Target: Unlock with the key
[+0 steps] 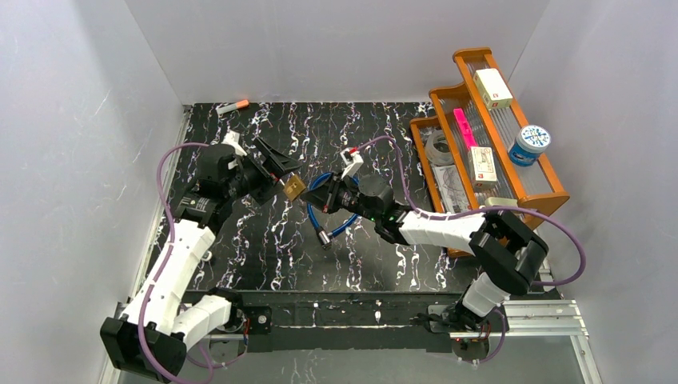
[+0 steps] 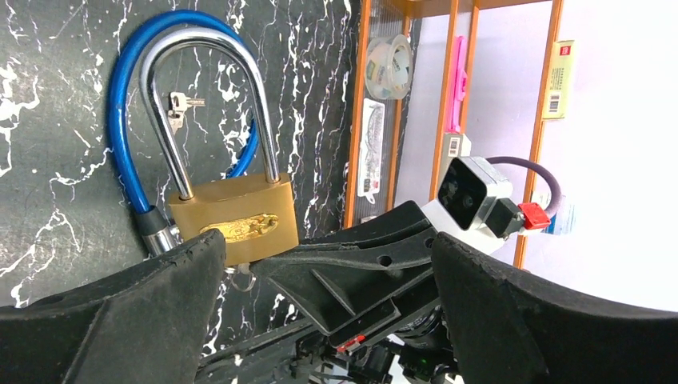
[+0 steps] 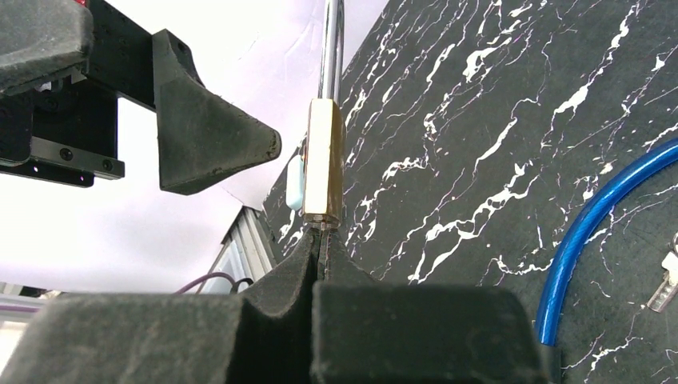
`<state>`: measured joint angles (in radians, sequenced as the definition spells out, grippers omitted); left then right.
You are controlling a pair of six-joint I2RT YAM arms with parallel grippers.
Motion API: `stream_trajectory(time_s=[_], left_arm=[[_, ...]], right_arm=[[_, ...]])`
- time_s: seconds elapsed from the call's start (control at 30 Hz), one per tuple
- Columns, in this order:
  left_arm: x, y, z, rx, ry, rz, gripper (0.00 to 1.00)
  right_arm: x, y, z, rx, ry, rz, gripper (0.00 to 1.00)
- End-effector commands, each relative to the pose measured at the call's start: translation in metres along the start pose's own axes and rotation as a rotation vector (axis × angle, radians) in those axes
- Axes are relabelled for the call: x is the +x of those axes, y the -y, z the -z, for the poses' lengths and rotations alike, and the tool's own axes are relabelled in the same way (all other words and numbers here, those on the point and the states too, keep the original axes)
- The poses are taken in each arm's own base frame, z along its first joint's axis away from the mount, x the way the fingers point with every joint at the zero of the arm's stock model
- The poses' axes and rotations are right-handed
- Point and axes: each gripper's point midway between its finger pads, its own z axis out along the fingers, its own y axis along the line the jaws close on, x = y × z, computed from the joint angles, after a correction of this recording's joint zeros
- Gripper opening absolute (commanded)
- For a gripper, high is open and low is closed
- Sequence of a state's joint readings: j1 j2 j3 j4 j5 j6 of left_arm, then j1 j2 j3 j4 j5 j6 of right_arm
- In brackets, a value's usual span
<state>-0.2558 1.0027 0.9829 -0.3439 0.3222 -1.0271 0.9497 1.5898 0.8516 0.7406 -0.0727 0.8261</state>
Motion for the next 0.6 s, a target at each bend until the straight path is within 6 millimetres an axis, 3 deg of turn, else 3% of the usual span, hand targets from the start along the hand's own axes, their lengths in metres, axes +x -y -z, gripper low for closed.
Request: stream_trajectory(time_s=[0.0, 0.17, 0.37, 0.47, 0.57], left_arm=[[-0.009, 0.007, 0.015, 0.017, 0.072, -0.055, 0.98], [-0.021, 0.013, 0.032, 0.033, 0.160, -0.124, 0.98], [-0.018, 0.012, 0.035, 0.068, 0.177, -0.135, 0.98], [-0.016, 0.029, 0.035, 0.162, 0.165, -0.139, 0.98], [-0.012, 0.062, 0.037, 0.324, 0.128, -0.119, 0.98]], right_arm=[[-0.059, -0.060, 0.014, -0.177, 0.204, 0.005, 0.01], [-0.074, -0.072, 0.021, -0.197, 0.255, -0.019, 0.01], [-0.104, -0.093, 0.035, -0.226, 0.347, -0.051, 0.01], [-0.117, -0.105, 0.047, -0.246, 0.389, -0.064, 0.01], [-0.129, -0.116, 0.059, -0.269, 0.424, -0.080, 0.01]])
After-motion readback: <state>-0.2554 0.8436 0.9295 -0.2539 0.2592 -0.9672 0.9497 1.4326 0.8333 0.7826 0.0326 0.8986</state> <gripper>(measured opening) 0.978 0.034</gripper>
